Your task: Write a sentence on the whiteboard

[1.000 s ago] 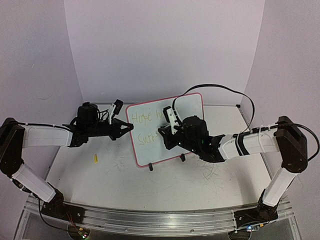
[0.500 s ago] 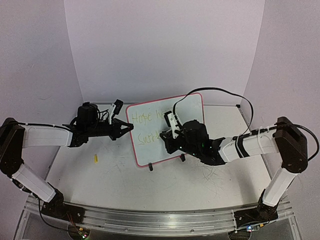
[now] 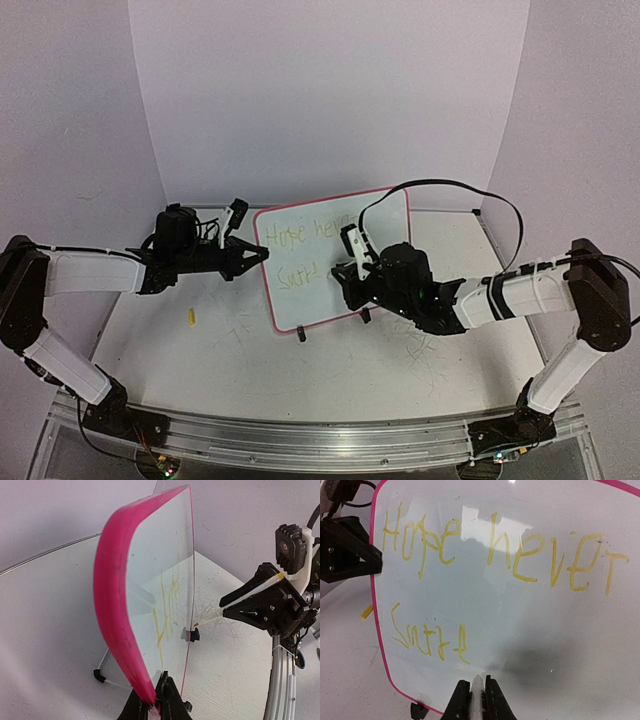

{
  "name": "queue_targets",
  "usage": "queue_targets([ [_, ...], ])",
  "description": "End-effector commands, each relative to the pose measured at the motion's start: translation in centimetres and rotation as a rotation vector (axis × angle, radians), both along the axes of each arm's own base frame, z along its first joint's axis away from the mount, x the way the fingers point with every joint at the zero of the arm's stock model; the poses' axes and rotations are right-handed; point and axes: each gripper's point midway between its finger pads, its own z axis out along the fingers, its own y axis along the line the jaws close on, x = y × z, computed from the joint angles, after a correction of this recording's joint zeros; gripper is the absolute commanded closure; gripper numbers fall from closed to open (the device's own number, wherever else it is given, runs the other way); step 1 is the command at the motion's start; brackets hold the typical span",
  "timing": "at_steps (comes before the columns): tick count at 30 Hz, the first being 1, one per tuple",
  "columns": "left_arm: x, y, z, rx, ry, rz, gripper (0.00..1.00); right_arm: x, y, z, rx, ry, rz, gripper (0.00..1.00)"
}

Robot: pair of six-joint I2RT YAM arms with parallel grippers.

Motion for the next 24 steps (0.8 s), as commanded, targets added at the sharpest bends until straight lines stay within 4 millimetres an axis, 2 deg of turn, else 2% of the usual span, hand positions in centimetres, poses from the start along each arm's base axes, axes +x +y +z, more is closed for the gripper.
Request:
queue_targets([
  [1,1.8,1.4,-1.2,0.118,-0.074,0.084,1.00,0.7,0.9,3.8,0.078,-0.080,0.008,1.00],
  [5,1.9,1.5,-1.2,0.121,-0.075,0.088,1.00,1.5,1.9,3.7,0.077,-0.091,0.007,1.00],
  [12,1.9,1.5,-1.2,0.123,-0.077,0.088,1.00,2.1,1.9,4.3,0.089,-0.106,-0.018,1.00],
  [24,1.8,1.6,-1.2,0.124,-0.079,0.089,1.00,2.6,0.9,1.8,0.037,-0.063,-0.072,1.00],
])
